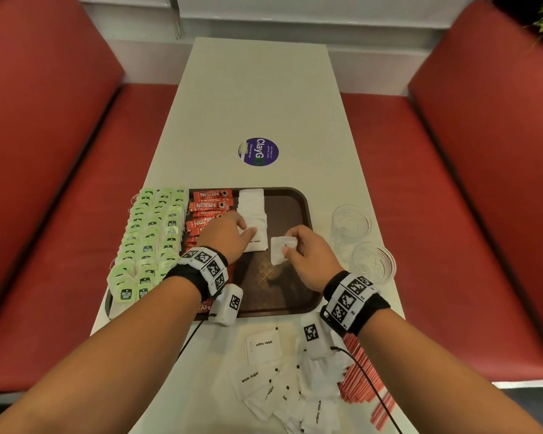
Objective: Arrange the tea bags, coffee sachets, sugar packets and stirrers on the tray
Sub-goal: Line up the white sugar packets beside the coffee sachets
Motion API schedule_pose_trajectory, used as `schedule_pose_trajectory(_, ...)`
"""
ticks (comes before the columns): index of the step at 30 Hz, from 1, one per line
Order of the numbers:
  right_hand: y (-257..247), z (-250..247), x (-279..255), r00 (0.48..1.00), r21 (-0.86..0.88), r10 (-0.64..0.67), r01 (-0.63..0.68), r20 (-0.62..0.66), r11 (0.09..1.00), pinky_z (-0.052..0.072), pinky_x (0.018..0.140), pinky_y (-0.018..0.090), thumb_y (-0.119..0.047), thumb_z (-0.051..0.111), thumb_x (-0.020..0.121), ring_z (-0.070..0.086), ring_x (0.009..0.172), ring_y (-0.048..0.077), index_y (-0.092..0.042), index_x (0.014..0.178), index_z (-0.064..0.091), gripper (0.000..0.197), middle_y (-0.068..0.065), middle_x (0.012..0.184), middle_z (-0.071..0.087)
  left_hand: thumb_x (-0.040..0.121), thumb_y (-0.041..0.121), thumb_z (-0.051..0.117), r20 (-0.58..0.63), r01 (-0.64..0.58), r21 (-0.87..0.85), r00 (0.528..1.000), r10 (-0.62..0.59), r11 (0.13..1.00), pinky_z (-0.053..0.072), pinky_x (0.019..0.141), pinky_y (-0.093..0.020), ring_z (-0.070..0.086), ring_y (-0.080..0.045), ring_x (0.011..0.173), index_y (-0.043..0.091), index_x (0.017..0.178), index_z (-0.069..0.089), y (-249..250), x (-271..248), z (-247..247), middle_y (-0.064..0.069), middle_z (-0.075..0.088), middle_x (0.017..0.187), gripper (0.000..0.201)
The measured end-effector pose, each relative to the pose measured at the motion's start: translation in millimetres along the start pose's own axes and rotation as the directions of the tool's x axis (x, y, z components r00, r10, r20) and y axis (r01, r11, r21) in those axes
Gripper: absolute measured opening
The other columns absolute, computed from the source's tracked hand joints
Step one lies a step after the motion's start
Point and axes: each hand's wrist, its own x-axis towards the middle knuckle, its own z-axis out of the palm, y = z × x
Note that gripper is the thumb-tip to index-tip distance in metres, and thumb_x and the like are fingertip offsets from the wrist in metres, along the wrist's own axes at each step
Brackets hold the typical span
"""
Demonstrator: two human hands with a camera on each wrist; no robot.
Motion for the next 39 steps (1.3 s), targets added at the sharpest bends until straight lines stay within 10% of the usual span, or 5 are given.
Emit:
schedule_pose_trajectory(8, -5.8, 7.1, 10.3, 0.999, -0.018, 0.009, -0.01, -0.046, 1.0, 0.042, 0.065, 0.022, -0.028, 0.059, 0.099, 0.055, 0.07, 0.009, -0.021, 0.101, 0.051, 0.011, -0.004, 0.082, 0.06, 0.089, 0.047, 0.068, 0.164, -0.289, -0.225, 0.93, 0.328, 0.931, 0.034, 0.063, -0.013, 0.052, 0.006, 0.069, 0.026, 0.1, 0.071, 6.5, -24.3, -9.7, 0.016, 0.064, 0.086, 0.024)
schedule_pose_trajectory(13, -0.8, 17.5, 15.2, 0.993, -0.129, 0.097, -0.087, 0.071, 0.988, 0.047, 0.065, 0.024, -0.027, 0.054, 0.101, 0.064, 0.076, 0.012, -0.021, 0.106, 0.051, 0.008, -0.005, 0.085, 0.067, 0.091, 0.031, 0.069, 0.109, -0.222, -0.119, 0.966, 0.235, 0.968, 0.049, 0.078, -0.024, 0.058, -0.002, 0.08, 0.021, 0.104, 0.073, -6.8, -14.1, -8.6, 0.011, 0.066, 0.09, 0.016)
schedule_pose_trajectory(19, 8.9, 24.3, 23.1, 0.978, -0.365, 0.159, -0.102, 0.131, 0.926, 0.048, 0.099, 0.038, -0.02, 0.05, 0.1, 0.06, 0.11, 0.025, -0.011, 0.136, 0.05, 0.037, 0.008, 0.126, 0.056, 0.09, 0.033, 0.069, 0.221, -0.135, 0.191, 0.971, 0.091, 0.972, 0.053, 0.089, -0.034, 0.063, -0.018, 0.098, 0.02, 0.115, 0.07, -10.4, 0.0, -5.1, 0.001, 0.068, 0.11, 0.028)
schedule_pose_trajectory(31, 4.1, 39.8, 37.0, 0.941, -0.531, 0.188, -0.012, 0.28, 0.847, 0.048, 0.098, 0.041, -0.026, 0.048, 0.101, 0.055, 0.111, 0.032, -0.009, 0.126, 0.055, 0.031, 0.014, 0.125, 0.047, 0.07, 0.063, 0.077, 0.131, 0.004, 0.382, 0.99, -0.058, 0.924, 0.054, 0.075, -0.035, 0.065, -0.02, 0.093, 0.023, 0.114, 0.056, -11.2, 2.8, 8.9, 0.001, 0.066, 0.104, 0.064)
schedule_pose_trajectory(39, -1.3, 45.2, 45.7, 0.944, -0.537, 0.215, -0.049, 0.251, 0.842, 0.049, 0.099, 0.043, -0.026, 0.05, 0.099, 0.055, 0.111, 0.031, -0.011, 0.128, 0.055, 0.034, 0.013, 0.125, 0.047, 0.08, 0.062, 0.07, 0.193, -0.056, 0.469, 0.98, -0.041, 0.881, 0.049, 0.069, -0.032, 0.063, -0.021, 0.088, 0.018, 0.105, 0.062, -3.7, 12.0, 9.5, -0.001, 0.065, 0.097, 0.051)
